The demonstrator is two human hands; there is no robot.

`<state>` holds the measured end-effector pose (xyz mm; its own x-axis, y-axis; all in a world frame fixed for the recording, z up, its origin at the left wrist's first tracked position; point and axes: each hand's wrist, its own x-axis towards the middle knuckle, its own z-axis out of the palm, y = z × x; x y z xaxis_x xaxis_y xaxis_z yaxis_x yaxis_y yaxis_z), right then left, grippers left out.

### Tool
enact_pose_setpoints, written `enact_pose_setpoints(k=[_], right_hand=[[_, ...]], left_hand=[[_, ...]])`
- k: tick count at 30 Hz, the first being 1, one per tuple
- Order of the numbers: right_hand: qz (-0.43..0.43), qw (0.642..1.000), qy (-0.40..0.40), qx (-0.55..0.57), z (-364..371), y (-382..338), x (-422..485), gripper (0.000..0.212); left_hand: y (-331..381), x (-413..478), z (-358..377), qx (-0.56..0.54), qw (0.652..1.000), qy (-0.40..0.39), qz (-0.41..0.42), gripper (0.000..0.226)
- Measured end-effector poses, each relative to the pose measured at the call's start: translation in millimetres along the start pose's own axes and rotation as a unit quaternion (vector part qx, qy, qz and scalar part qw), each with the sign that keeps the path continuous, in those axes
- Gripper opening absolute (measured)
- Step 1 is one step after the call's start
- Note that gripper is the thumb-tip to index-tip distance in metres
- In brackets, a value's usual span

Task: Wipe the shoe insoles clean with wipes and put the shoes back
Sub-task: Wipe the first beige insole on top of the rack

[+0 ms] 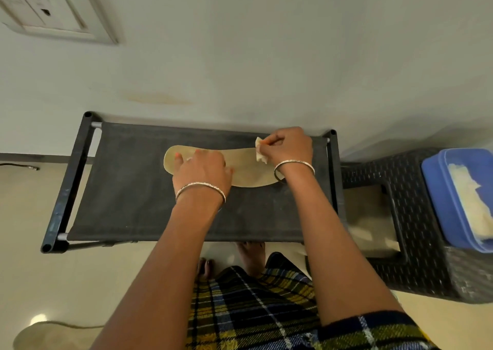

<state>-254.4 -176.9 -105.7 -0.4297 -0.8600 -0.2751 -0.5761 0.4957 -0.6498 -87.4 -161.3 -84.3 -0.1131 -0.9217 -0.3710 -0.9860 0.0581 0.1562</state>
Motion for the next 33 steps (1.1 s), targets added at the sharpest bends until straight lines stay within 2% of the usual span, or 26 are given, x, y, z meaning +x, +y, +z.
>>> enact_pose_setpoints(k=[2, 3, 8, 11, 16, 19, 21, 24, 27, 28, 30, 33], right_hand=[[0.010, 0.999, 0.001, 0.033, -8, 5, 0, 0.024], [0.014, 0.999, -0.001, 0.041, -10, 8, 0, 0.022], [0.016, 0.996, 0.004, 0.083, -17, 13, -1, 0.017], [0.025, 0.987, -0.005, 0.160, -26, 12, -8, 0.015], [0.040, 0.970, -0.050, 0.233, -44, 11, -34, 0.011], [0.072, 0.962, -0.026, 0.262, -59, 6, -51, 0.010], [0.096, 0.952, 0.000, 0.291, -66, 2, -67, 0.011], [0.146, 0.927, 0.023, 0.346, -67, 0, -98, 0.009], [0.206, 0.903, 0.030, 0.376, -61, 1, -111, 0.008], [0.222, 0.894, 0.032, 0.389, -59, 1, -108, 0.008], [0.242, 0.877, 0.031, 0.415, -54, -2, -99, 0.008], [0.245, 0.865, 0.026, 0.437, -43, -8, -88, 0.007]], left_hand=[[6, 3, -3, -0.040, 0.990, 0.136, -0.004, 0.025], [7, 6, -1, -0.044, 0.986, 0.162, -0.001, 0.023], [-1, 21, 19, 0.011, 0.992, 0.124, -0.023, 0.029], [0, 25, 26, 0.048, 0.992, 0.113, -0.041, 0.028], [3, 23, 22, 0.065, 0.989, 0.107, -0.079, 0.017], [3, 19, 8, 0.006, 0.989, 0.107, -0.098, 0.008], [0, 13, -5, -0.110, 0.983, 0.099, -0.107, 0.006], [-6, -1, -20, -0.272, 0.948, 0.092, -0.139, 0.002], [-11, -11, -16, -0.351, 0.914, 0.072, -0.189, 0.008], [-12, -12, -12, -0.396, 0.891, 0.056, -0.215, 0.009], [-12, -13, -6, -0.509, 0.817, 0.016, -0.272, 0.004], [3, -22, -7, -0.656, 0.681, -0.071, -0.319, 0.003]])
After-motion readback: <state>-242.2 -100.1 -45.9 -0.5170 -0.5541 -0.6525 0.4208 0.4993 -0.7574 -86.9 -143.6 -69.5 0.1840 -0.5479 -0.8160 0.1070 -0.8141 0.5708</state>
